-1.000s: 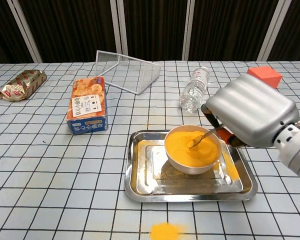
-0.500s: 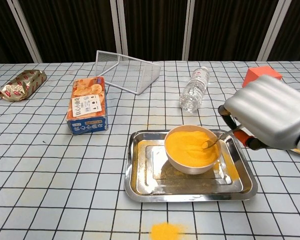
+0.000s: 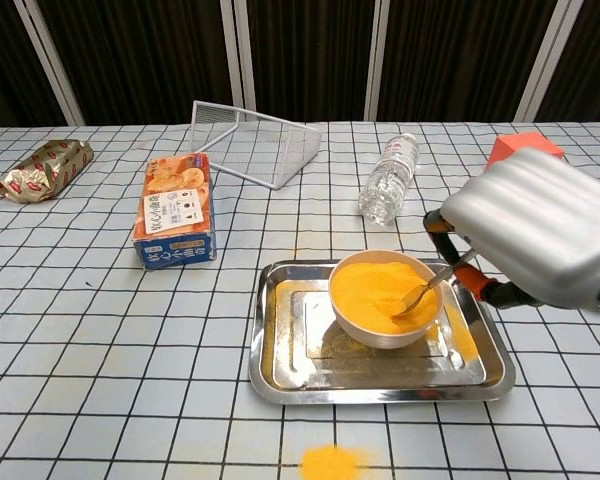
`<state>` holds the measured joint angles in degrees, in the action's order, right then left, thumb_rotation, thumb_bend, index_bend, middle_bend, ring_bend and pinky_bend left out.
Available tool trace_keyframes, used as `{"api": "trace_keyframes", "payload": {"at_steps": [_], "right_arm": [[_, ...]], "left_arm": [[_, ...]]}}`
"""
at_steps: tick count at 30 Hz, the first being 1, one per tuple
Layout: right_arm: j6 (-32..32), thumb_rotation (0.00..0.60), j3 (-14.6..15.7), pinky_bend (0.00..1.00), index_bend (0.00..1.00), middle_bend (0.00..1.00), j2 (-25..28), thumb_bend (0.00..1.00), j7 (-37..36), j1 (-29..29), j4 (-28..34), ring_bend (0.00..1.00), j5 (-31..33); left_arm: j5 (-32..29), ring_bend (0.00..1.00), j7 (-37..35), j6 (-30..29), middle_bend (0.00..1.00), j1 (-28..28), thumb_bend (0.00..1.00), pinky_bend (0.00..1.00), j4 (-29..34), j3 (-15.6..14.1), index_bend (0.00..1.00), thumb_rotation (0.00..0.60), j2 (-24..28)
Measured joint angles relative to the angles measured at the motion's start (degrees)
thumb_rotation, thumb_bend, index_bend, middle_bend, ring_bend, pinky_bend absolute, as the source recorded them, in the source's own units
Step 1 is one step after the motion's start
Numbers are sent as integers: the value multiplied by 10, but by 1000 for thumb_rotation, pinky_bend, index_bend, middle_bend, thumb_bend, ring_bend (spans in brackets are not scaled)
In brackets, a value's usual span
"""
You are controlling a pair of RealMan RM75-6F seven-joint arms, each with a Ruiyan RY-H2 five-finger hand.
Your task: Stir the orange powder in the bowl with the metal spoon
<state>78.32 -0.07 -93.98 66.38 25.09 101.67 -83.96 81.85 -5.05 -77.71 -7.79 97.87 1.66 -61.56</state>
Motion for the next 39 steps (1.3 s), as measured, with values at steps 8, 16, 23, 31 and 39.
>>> {"api": "trace_keyframes", "payload": {"at_steps": [8, 16, 23, 31, 39], "right_arm": [[-4, 600, 3, 821, 1000, 817, -1, 921, 14, -5, 0, 782, -2], [-10, 600, -11, 821, 1000, 817, -8, 921, 17, -5, -12, 782, 12], [-21, 600, -33, 821, 1000, 817, -32, 921, 17, 1, -35, 782, 36], [-31, 600, -48, 821, 1000, 817, -61, 921, 18, 14, -46, 782, 44], [-37, 600, -63, 821, 1000, 817, -87, 921, 26, 29, -63, 782, 51]], "left_arm": [[0, 0, 0, 0, 0, 0, 10, 0, 0, 0, 0, 600, 0], [0, 0, 0, -1, 0, 0, 9, 0, 0, 0, 0, 600, 0], [2, 0, 0, 0, 0, 0, 9, 0, 0, -1, 0, 600, 0], [3, 0, -2, 1, 0, 0, 9, 0, -1, -1, 0, 600, 1], [4, 0, -5, 0, 0, 0, 9, 0, -1, -2, 0, 600, 1]]}}
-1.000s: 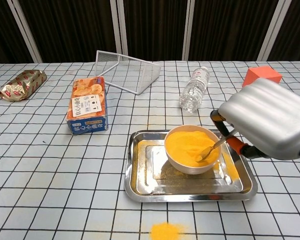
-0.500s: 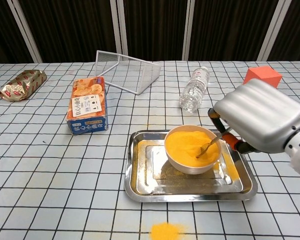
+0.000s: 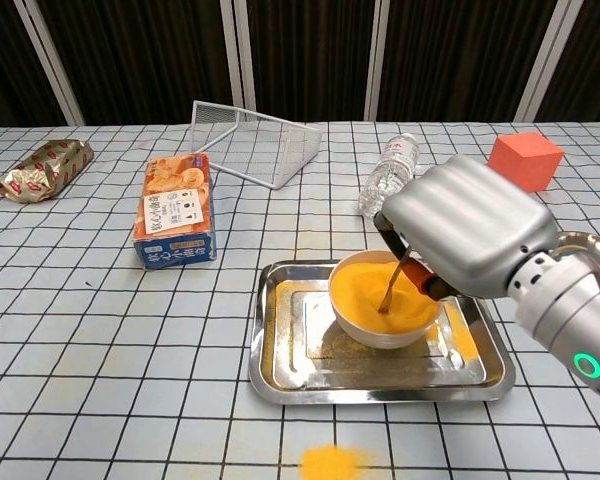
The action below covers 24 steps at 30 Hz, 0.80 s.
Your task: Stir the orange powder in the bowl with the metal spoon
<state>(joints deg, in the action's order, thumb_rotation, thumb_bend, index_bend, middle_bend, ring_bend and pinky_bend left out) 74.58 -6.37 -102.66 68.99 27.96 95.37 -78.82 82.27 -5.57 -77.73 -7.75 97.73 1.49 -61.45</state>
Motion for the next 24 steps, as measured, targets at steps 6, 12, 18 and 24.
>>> {"api": "trace_keyframes", "payload": {"at_steps": [6, 12, 18, 24], "right_arm": [[6, 600, -7, 821, 1000, 817, 5, 920, 5, 4, 0, 782, -3], [15, 600, -5, 821, 1000, 817, 31, 921, 12, 2, 13, 782, -12], [25, 600, -1, 821, 1000, 817, 56, 921, 17, -3, 40, 782, -20], [28, 600, 13, 821, 1000, 817, 71, 921, 23, -8, 59, 781, -30]], "left_arm": [[0, 0, 0, 1, 0, -1, 10, 0, 0, 0, 0, 600, 0], [-1, 0, 1, 2, 0, -1, 10, 0, 0, 0, 0, 600, 0], [-2, 0, 5, 1, 0, -1, 10, 0, 1, 1, 0, 600, -1], [-2, 0, 7, 1, 0, -1, 10, 0, 2, 0, 0, 600, -1]]}}
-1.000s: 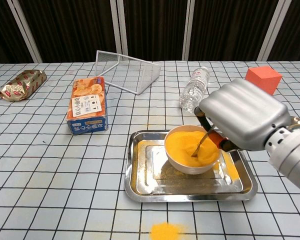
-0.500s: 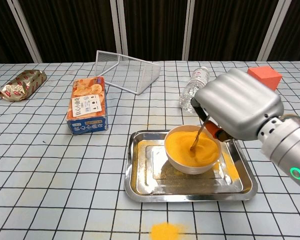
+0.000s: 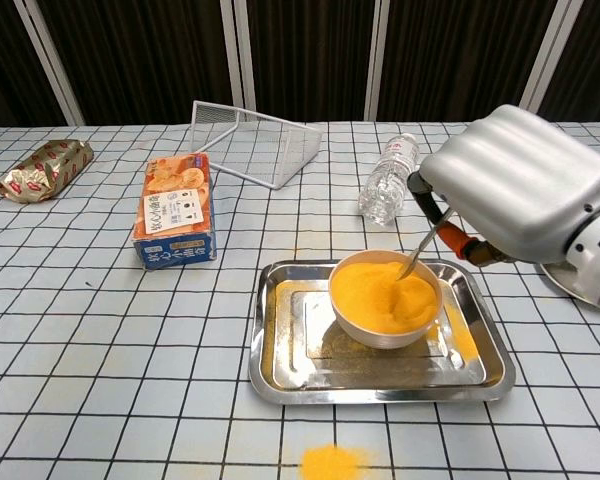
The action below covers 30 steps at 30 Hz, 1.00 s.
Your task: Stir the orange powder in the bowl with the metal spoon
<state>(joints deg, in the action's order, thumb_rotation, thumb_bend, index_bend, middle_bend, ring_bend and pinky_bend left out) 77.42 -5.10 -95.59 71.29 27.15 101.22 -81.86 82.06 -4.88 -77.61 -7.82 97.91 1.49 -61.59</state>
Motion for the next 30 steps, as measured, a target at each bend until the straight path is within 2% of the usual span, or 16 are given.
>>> {"api": "trace_keyframes", "payload": {"at_steps": [6, 19, 25, 30], "right_arm": [[-5, 600, 14, 821, 1000, 817, 4, 921, 4, -1, -9, 782, -12], [-9, 600, 15, 820, 1000, 817, 8, 921, 2, -2, -2, 782, -18], [2, 600, 2, 821, 1000, 817, 2, 921, -26, -11, 12, 782, -2], [15, 600, -14, 821, 1000, 817, 17, 921, -55, -15, 25, 782, -4]], "left_arm": [[-1, 0, -1, 1, 0, 0, 9, 0, 0, 0, 0, 600, 0], [0, 0, -3, 1, 0, 0, 9, 0, 0, 0, 0, 600, 0], [-1, 0, -5, 1, 0, 0, 9, 0, 1, 1, 0, 600, 1], [-3, 0, -4, 4, 0, -1, 10, 0, 1, 1, 0, 600, 1]]}}
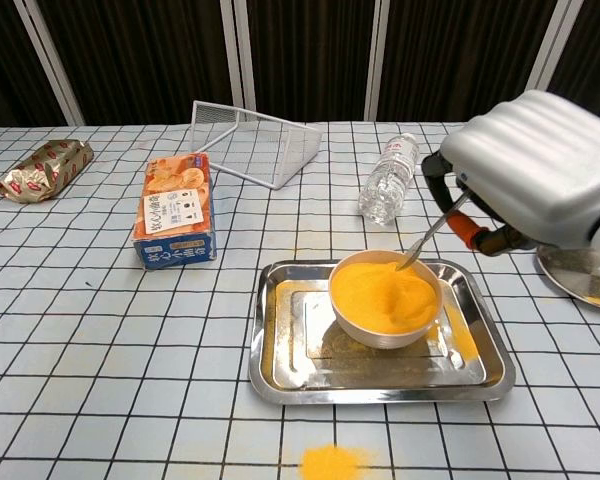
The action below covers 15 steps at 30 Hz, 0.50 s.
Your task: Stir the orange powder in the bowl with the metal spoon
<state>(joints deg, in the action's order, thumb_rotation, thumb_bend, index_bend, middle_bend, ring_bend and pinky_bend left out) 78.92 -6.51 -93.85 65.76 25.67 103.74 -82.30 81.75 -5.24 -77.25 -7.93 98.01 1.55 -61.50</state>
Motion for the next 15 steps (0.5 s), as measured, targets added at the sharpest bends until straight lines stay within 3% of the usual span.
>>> {"api": "trace_keyframes", "payload": {"at_steps": [7, 15], "right_arm": [[20, 600, -17, 821, 1000, 817, 45, 921, -53, -13, -4, 782, 0], [33, 600, -28, 821, 1000, 817, 82, 921, -156, -40, -89, 782, 31]], "left_arm": [[-1, 0, -5, -1, 0, 2, 10, 0, 3, -1, 0, 600, 2], [-1, 0, 0, -3, 0, 3, 10, 0, 4, -1, 0, 600, 1]]}}
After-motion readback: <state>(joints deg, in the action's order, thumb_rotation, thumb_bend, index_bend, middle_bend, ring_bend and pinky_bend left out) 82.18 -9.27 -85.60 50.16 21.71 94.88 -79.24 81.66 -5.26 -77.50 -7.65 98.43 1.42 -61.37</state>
